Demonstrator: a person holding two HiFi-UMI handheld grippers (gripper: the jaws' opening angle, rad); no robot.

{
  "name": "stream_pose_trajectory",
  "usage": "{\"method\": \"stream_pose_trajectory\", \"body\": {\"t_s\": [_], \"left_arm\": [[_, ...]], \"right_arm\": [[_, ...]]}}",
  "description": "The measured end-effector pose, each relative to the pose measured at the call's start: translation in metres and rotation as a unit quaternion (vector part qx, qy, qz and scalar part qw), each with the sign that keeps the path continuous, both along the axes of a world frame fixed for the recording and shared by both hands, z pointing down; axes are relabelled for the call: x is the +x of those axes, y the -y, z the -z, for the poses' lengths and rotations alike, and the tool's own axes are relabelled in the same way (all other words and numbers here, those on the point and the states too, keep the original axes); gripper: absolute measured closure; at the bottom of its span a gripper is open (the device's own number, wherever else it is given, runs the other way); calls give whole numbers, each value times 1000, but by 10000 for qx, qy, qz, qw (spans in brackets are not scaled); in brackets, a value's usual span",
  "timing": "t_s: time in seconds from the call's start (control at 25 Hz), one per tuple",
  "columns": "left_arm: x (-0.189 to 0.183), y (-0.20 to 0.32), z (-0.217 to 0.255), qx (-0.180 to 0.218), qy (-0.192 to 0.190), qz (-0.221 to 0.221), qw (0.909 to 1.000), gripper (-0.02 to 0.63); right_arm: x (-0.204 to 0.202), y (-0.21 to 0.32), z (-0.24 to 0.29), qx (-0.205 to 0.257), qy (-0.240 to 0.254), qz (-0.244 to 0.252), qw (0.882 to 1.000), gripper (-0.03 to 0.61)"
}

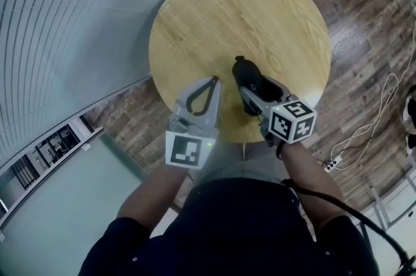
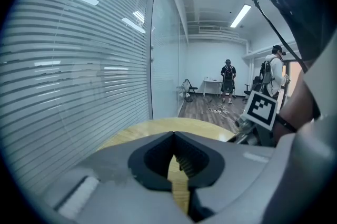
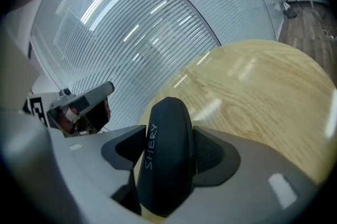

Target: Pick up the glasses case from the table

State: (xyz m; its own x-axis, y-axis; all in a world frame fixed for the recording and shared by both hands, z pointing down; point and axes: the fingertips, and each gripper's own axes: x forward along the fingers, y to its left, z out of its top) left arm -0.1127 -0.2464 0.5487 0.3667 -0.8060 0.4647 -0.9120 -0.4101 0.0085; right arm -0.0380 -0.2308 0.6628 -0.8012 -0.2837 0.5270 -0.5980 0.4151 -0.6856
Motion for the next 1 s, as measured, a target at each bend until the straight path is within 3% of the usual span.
{"method": "stream_pose_trajectory", "body": {"t_s": [0.16,0.28,0.44,0.72,1.0], "left_arm": [[12,7,34,305,-68,-49,9995,609],[19,8,68,459,-365,59,9983,609],[18,12,111,703,-499,128,9962,609],[12,-14,193,1299,-540,181,9899,609],[13,-31,243,1845,-457,54,9817,609]], "right_arm": [[22,11,51,282,149,-208,9993,290],[41,19,96,561,392,-385,9969,290],[58,38,153,1132,562,-469,9909,290],[89,25,273,2355,907,-517,9663,291],[104,7,340,3024,1091,-760,9439,293]]}}
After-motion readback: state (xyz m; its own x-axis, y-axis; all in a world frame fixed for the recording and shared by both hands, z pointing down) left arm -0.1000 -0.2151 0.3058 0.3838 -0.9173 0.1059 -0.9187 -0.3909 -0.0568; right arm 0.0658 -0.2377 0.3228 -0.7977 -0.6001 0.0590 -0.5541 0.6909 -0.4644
